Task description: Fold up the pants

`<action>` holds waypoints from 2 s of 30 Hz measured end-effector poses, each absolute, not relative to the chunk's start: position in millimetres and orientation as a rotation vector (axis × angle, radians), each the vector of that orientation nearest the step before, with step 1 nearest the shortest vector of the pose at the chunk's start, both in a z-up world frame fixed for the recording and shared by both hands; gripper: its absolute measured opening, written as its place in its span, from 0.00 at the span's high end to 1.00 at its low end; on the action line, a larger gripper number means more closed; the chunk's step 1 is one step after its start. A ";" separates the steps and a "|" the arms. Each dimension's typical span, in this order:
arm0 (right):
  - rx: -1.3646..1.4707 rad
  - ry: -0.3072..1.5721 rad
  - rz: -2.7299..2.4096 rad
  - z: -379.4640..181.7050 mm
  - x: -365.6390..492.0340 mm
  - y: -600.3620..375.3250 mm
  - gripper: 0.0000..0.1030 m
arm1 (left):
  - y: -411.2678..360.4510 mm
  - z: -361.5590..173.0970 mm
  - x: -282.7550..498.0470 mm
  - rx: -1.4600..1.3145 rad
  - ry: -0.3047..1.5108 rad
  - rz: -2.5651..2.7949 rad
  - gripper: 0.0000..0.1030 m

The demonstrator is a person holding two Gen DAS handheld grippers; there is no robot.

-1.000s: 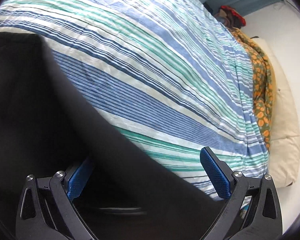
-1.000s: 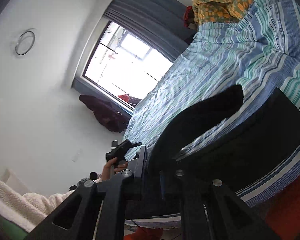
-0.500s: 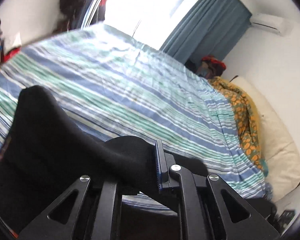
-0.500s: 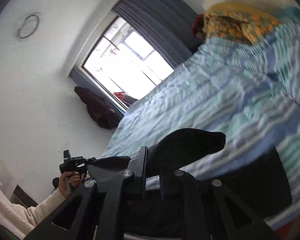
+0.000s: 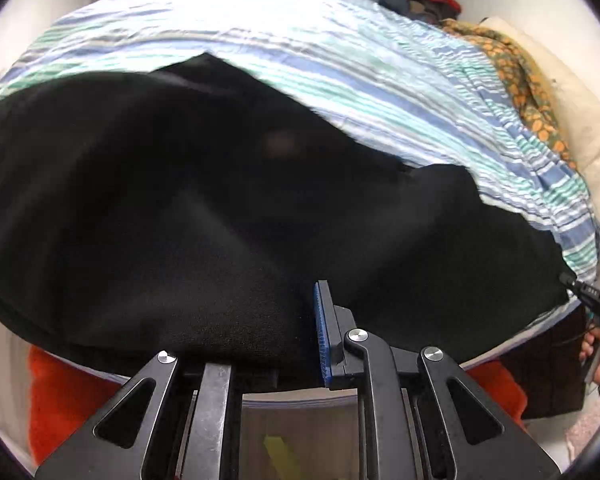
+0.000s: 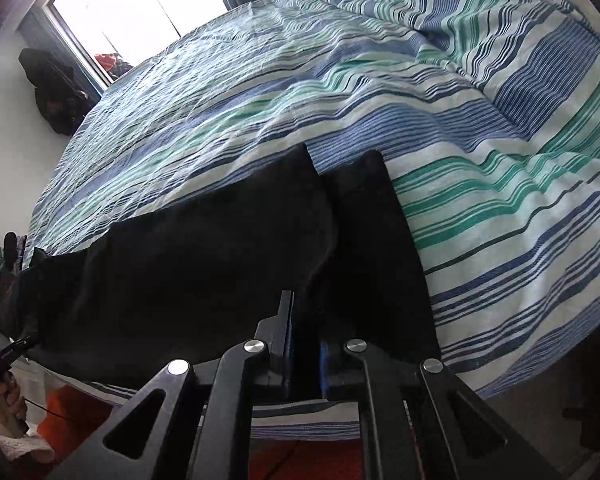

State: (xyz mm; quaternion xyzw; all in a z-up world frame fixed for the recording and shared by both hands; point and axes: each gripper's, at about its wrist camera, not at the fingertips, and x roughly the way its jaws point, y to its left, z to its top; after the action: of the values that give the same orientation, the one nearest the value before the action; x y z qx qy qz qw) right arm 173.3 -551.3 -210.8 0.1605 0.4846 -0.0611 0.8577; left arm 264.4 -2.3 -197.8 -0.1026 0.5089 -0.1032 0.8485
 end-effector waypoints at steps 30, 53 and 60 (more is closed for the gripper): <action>0.160 0.834 -0.266 -165.9 125.9 -490.5 0.32 | 94.0 -153.1 278.4 -0.078 0.948 -0.080 0.38; 0.144 1.028 -0.131 -249.8 186.3 -428.0 0.20 | 146.2 -185.7 333.9 -0.085 1.002 0.168 0.24; 0.140 1.024 -0.134 -251.2 190.2 -425.6 0.16 | 186.8 -173.3 395.3 -0.105 0.861 0.312 0.06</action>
State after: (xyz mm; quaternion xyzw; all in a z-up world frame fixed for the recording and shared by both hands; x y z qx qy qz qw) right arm 190.2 -425.6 -251.2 0.0667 0.4890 -0.0639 0.8674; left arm 395.3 186.8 -173.3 -0.0506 0.4156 0.1505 0.8956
